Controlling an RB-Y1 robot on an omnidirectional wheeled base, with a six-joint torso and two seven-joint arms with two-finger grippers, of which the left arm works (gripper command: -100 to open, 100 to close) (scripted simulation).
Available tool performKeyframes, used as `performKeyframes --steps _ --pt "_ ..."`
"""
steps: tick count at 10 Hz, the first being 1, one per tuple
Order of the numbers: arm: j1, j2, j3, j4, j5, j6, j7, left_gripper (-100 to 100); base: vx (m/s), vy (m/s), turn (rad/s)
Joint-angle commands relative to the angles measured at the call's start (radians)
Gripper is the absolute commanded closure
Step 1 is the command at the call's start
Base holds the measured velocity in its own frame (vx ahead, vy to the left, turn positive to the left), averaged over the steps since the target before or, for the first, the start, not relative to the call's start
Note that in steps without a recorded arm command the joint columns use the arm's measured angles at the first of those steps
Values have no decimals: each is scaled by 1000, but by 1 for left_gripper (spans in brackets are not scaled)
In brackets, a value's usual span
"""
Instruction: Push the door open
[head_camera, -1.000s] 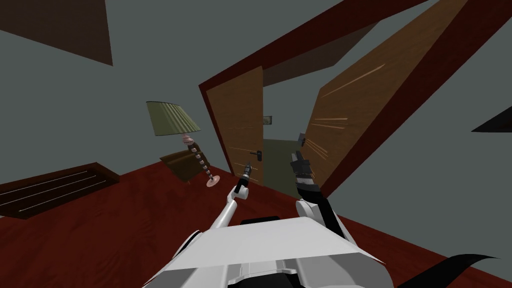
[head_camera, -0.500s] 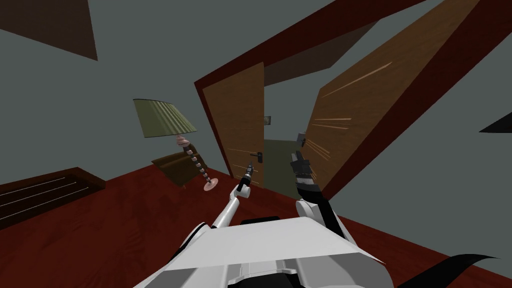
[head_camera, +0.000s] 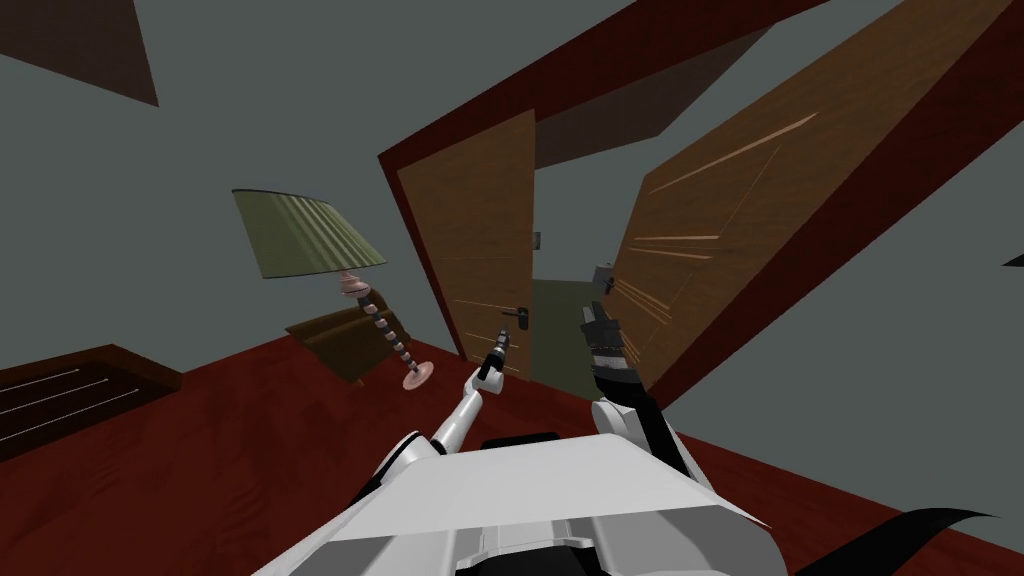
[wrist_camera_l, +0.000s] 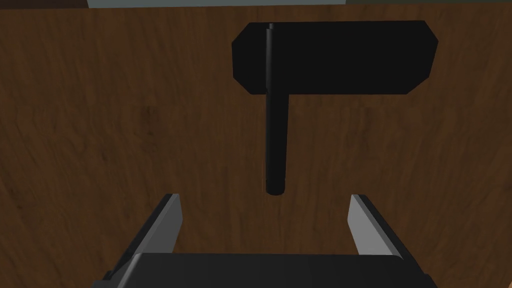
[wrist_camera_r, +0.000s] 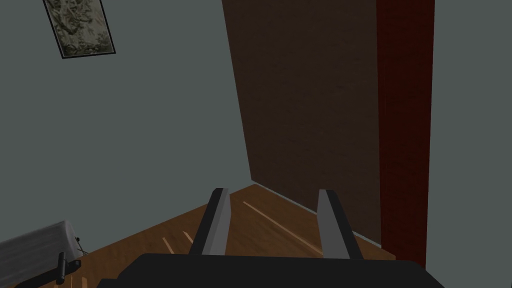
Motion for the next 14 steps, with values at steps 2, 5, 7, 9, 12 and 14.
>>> performKeyframes --steps 2,5,7,9,12,14 --pt "-12 -9 -5 23 4 -1 -1 -100 88 56 -35" --pt "-15 20 3 33 3 -4 -1 -100 157 -61 -25" --pt "-16 22 8 38 2 -6 -1 -100 199 -86 -26" --pt "-18 8 15 44 2 -9 -1 -100 216 -85 -33" --pt "-18 4 16 41 2 -5 0 100 94 -40 -8" --pt "-18 4 16 41 2 -5 0 100 -17 12 -16"
